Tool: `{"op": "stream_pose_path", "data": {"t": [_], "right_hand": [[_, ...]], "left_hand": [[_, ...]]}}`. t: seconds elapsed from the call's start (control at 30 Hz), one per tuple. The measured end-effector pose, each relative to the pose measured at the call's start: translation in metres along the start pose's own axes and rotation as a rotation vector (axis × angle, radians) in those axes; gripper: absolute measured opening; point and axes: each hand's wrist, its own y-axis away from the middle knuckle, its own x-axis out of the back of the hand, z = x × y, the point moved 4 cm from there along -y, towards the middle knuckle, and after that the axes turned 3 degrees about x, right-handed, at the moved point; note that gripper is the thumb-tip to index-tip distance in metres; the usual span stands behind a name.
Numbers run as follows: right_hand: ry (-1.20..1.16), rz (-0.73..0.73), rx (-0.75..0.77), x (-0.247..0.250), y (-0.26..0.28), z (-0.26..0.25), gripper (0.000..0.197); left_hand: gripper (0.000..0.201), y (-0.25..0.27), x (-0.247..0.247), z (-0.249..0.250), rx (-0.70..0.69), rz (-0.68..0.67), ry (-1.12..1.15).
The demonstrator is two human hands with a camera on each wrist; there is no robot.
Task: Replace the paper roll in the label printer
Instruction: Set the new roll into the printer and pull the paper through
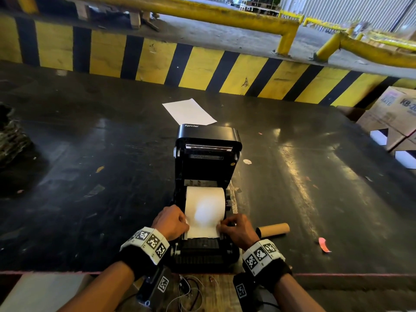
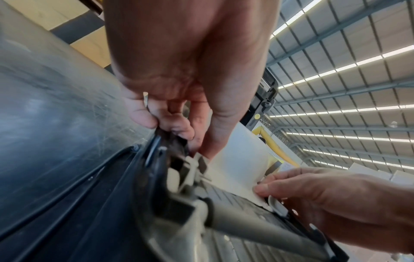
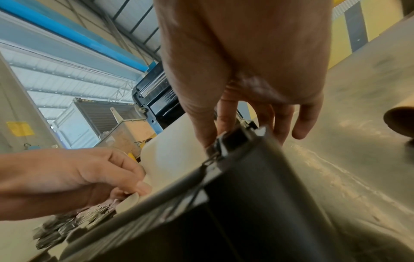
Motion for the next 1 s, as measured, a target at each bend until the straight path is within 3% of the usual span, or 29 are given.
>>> {"op": "stream_pose_path", "data": {"t": [0.17,0.33,0.47,0.6,0.77,1.0], "right_hand": [[-0.029,-0.044,0.042,0.005,0.001,-0.003,0.019],[-0.03,-0.029,0.047,0.006,0.002,-0.002,0.021],[-0.066,-0.028,0.066,0.007,0.003,-0.005,0.006],[-0.073,-0.068,0.083,0.011,0.005,-0.009,0.015],[-0.076,-0.079,0.105,0.016,0.008,-0.009,0.019],[-0.004,-0.061,0.124,0.012,0.008,-0.006,0.02]], "left_hand": [[0.019,0.001,0.004,-0.001,-0.026,0.06,0.095],[0.016,-0.004,0.004,0.0,0.0,-0.044,0.049],[0.019,-0.004,0.003,0.0,0.001,-0.021,0.008],[0.014,-0.002,0.003,-0.003,-0.025,0.025,0.074],[0.012,-0.004,0.003,0.0,-0.029,-0.043,0.022],[0.014,-0.003,0.004,-0.002,-0.035,-0.006,0.055]]}}
